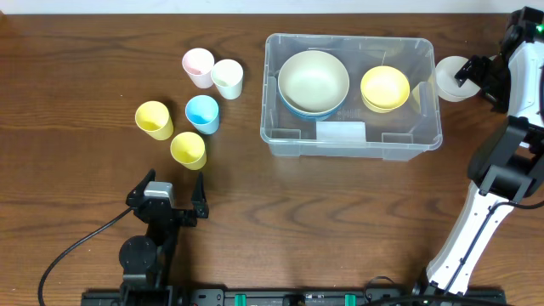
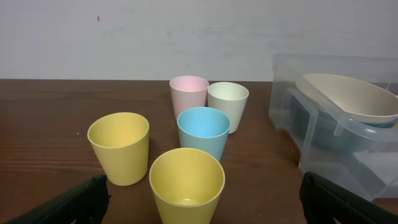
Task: Pack container
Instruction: 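Move the right gripper right and grasp the white bowl rim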
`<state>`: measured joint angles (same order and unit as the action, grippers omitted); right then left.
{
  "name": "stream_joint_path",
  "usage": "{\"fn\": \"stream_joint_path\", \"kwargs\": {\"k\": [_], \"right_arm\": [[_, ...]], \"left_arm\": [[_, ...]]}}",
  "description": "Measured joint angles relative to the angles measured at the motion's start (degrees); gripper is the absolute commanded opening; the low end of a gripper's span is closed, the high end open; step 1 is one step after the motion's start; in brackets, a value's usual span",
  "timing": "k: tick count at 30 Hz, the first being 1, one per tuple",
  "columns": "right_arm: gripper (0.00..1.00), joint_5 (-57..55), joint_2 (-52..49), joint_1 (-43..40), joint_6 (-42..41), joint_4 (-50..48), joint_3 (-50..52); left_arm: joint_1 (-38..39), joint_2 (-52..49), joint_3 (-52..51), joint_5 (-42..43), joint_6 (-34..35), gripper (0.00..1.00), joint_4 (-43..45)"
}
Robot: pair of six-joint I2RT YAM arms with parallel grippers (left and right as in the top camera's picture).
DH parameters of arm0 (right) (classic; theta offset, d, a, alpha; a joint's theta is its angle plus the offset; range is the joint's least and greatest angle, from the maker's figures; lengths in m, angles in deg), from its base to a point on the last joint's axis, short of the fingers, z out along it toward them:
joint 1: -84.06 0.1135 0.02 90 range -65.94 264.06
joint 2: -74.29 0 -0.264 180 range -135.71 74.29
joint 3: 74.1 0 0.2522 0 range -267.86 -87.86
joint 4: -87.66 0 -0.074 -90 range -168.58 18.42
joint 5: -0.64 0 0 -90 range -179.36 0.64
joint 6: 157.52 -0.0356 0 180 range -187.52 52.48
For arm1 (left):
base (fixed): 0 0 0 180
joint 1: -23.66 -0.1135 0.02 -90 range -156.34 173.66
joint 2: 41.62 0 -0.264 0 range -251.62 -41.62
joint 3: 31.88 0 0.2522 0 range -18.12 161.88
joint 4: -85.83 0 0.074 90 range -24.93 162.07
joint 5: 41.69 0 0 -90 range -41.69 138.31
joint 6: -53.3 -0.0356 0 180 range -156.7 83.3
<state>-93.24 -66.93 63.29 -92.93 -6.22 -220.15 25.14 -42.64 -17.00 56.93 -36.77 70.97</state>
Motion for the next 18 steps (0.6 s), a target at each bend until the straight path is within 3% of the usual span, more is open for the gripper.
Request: {"fn": "stream_joint_path", "kwargs": {"k": [18], "right_arm": [[0.96, 1.73, -1.27, 0.0, 4.2, -1.88, 0.15]], "left_arm": [[0.0, 0.0, 0.0, 0.0, 0.0, 0.98, -0.02]]}}
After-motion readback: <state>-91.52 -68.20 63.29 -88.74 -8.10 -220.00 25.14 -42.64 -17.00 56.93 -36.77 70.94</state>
